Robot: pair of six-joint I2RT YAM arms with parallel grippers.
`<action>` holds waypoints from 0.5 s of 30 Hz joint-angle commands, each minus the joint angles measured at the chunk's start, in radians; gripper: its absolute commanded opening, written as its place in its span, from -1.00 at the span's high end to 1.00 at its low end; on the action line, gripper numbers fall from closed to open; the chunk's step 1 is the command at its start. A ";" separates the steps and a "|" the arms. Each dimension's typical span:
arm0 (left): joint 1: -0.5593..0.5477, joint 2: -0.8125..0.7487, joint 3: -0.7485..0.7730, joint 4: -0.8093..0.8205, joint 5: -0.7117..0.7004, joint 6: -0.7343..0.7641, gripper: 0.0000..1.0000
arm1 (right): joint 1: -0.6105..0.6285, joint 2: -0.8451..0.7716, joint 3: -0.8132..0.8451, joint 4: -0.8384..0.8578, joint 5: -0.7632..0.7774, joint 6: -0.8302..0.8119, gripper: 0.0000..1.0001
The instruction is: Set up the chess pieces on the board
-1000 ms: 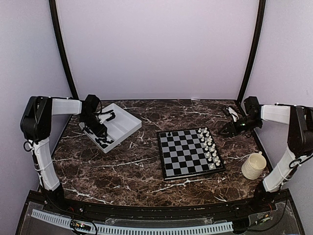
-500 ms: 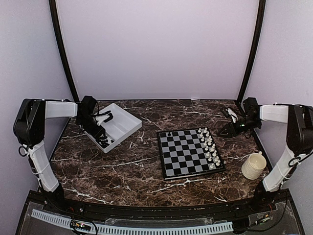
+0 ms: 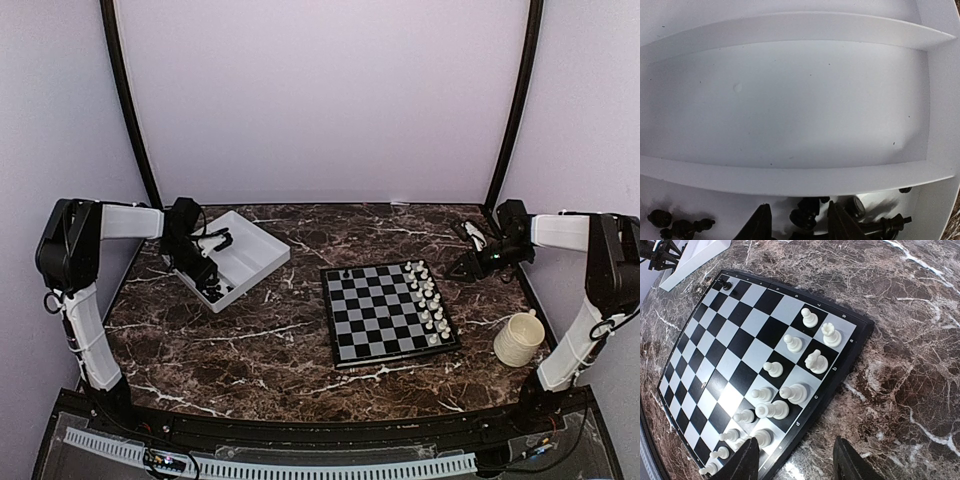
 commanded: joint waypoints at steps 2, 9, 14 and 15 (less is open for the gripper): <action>-0.011 0.036 0.030 -0.035 0.011 0.005 0.22 | 0.007 0.006 0.026 -0.009 -0.012 0.001 -0.03; -0.018 0.025 0.004 -0.038 -0.014 0.002 0.20 | 0.007 0.008 0.027 -0.008 -0.016 0.003 -0.03; -0.021 0.002 -0.011 -0.039 -0.047 -0.010 0.19 | 0.007 0.013 0.029 -0.011 -0.019 0.001 -0.03; -0.022 -0.001 -0.015 -0.039 -0.054 -0.013 0.17 | 0.007 0.013 0.029 -0.012 -0.019 0.001 -0.03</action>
